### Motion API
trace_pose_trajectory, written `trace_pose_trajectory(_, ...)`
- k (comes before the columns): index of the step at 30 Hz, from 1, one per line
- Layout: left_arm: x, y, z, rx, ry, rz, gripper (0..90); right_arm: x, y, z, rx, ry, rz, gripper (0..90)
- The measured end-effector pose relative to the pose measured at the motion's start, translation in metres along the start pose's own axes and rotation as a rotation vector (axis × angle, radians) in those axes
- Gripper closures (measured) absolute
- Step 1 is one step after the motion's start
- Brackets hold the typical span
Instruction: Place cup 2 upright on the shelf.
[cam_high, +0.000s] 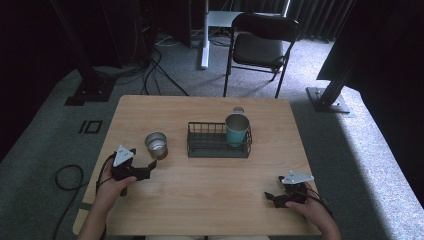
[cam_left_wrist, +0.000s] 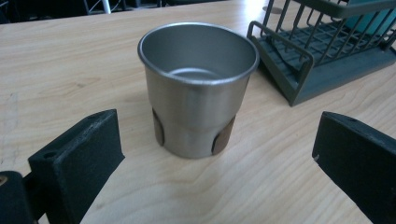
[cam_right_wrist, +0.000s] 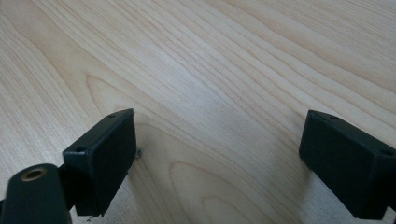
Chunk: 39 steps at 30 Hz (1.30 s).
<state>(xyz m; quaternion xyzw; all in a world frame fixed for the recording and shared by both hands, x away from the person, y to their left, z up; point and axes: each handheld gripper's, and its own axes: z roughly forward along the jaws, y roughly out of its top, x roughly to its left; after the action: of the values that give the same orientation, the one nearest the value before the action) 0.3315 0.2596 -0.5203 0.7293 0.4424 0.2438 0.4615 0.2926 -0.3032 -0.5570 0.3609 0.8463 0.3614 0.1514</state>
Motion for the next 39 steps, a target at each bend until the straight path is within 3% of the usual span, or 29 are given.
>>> trace_pose_trajectory(12, 0.000, 0.010, 0.017, -0.009, 0.005, 0.002, 2.1, 0.000, 0.000, 0.000, 0.001, 0.000, 0.001, 10.6)
trace_pose_trajectory(22, 0.002, 0.016, 0.031, -0.018, 0.045, 0.007, 2.1, 0.000, 0.000, 0.000, 0.000, 0.000, 0.001, 10.6)
trace_pose_trajectory(32, 0.000, 0.018, 0.043, -0.016, 0.029, 0.001, 2.1, 0.000, 0.000, 0.000, 0.000, 0.000, 0.002, 10.7)
trace_pose_trajectory(39, -0.002, 0.020, 0.051, -0.033, 0.062, 0.007, 2.1, 0.000, 0.000, 0.000, 0.000, 0.000, 0.002, 10.7)
